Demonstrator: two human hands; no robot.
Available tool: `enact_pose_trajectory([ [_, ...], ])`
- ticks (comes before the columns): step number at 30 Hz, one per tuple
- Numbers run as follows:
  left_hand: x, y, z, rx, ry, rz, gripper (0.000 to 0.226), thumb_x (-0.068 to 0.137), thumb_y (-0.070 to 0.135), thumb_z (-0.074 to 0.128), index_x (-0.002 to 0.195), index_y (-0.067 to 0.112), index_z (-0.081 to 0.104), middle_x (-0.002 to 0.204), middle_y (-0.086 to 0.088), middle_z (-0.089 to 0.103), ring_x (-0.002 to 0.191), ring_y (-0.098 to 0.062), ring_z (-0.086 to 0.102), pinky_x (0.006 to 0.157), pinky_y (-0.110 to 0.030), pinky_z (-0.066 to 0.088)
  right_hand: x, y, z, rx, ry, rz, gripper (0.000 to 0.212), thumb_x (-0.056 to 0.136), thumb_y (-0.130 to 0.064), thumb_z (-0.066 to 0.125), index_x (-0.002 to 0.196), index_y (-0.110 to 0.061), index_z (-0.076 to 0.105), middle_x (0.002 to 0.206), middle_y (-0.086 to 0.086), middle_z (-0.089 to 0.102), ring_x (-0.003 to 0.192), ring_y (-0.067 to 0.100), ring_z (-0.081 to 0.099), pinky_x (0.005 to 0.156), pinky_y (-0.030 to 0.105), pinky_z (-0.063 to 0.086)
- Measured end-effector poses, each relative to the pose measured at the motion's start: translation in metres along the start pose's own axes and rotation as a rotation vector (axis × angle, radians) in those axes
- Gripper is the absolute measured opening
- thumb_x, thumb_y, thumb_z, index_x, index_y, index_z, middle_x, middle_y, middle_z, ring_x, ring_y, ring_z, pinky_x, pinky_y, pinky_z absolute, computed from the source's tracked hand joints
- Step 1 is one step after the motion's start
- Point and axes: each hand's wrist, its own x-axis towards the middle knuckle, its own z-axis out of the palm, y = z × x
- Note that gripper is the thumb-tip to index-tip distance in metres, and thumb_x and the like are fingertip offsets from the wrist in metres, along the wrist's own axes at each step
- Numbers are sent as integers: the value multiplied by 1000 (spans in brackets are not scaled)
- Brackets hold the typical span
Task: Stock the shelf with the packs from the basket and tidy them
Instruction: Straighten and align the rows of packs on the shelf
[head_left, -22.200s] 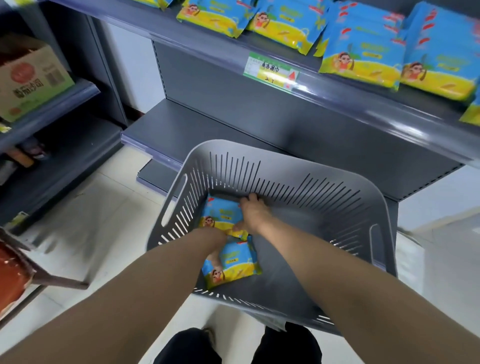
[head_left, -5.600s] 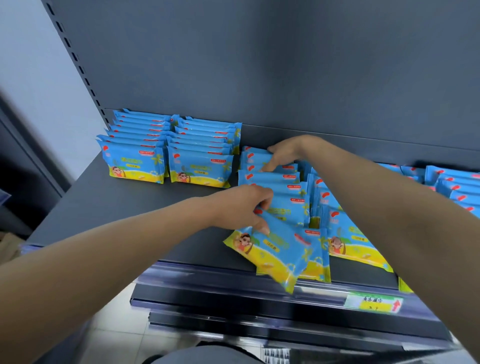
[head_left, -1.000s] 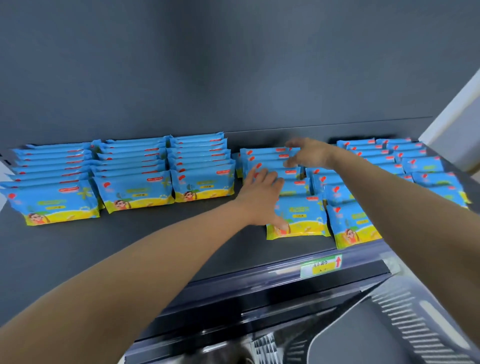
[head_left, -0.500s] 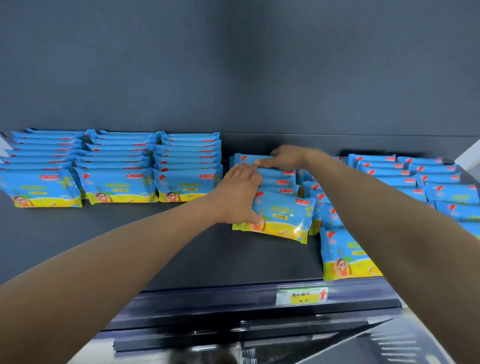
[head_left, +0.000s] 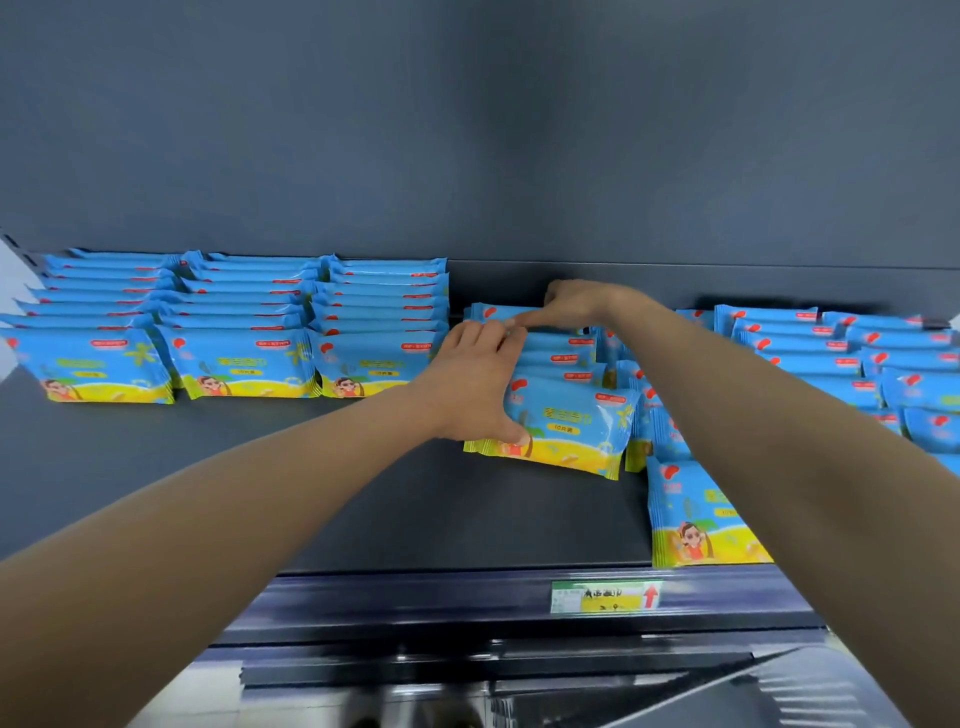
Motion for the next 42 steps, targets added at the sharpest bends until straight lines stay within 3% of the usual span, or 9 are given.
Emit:
enact_pose_trajectory([
  [8, 6, 2, -4, 102, 67, 7, 102, 63, 65, 66, 140, 10, 28, 135, -8, 28, 129, -27, 24, 114, -38, 17, 3, -5, -2, 5, -116, 10, 69, 76, -77, 43, 97, -16, 66, 101, 1, 69, 91, 17, 65, 93, 38, 51],
  [11, 6, -1, -3, 92, 66, 34, 104, 63, 63, 67, 141, 9, 25, 147, -9, 24, 137, -26, 21, 117, -39, 10, 4, -7, -5, -17, -116, 12, 63, 76, -76, 43, 91, -18, 63, 100, 1, 67, 94, 18, 63, 93, 38, 51],
  [16, 4, -1, 0, 71, 61, 35, 103, 66, 60, 66, 142, 8, 21, 145, -8, 33, 137, -25, 27, 120, -41, 3, 7, -7, -5, 36, -83, 34, 56, 74, -73, 52, 77, -17, 60, 87, 1, 66, 84, 18, 63, 85, 34, 51],
  [22, 3, 0, 3, 179, 133, 33, 103, 71, 59, 61, 146, 6, 15, 140, -9, 33, 138, -28, 23, 119, -42, -6, -6, 1, -13, 236, -4, -90, 53, 75, -54, 69, 105, -10, 65, 103, 1, 65, 97, 18, 60, 90, 33, 49],
  [25, 8, -3, 3, 233, 184, -2, 90, 75, 50, 61, 142, 5, 23, 138, -11, 38, 137, -28, 26, 118, -44, -8, -11, 2, -25, 357, 84, -147, 42, 74, -40, 76, 107, -17, 64, 100, -1, 62, 94, 15, 55, 80, 28, 44],
  [31, 21, -2, 2, 267, 191, -132, 87, 81, 49, 60, 142, 3, 20, 138, -12, 35, 133, -29, 31, 117, -48, -6, -14, 9, -21, 540, 267, -97, 30, 93, -23, 56, 120, -11, 61, 107, -1, 58, 100, 13, 51, 86, 23, 40],
  [36, 35, -3, 0, 239, 127, -219, 98, 79, 56, 57, 147, 3, 10, 149, -15, 25, 142, -32, 18, 117, -51, -6, -18, 10, -16, 606, 453, 35, 23, 97, -12, 36, 92, -10, 58, 95, 8, 51, 87, 21, 45, 72, 25, 39],
  [38, 37, -4, -3, 220, 83, -228, 102, 79, 58, 56, 148, 3, 5, 153, -15, 19, 144, -31, 12, 117, -52, -8, -19, 10, -13, 697, 400, 118, 26, 98, -15, 33, 79, -12, 51, 96, 14, 50, 89, 25, 49, 78, 29, 42],
  [42, 35, -8, -7, 257, 91, -160, 94, 82, 51, 56, 147, 2, 10, 149, -14, 27, 142, -29, 20, 115, -51, -10, -26, 9, -1, 1229, 111, 132, 30, 101, -27, 37, 110, -5, 55, 100, 14, 65, 85, 27, 66, 78, 38, 56],
])
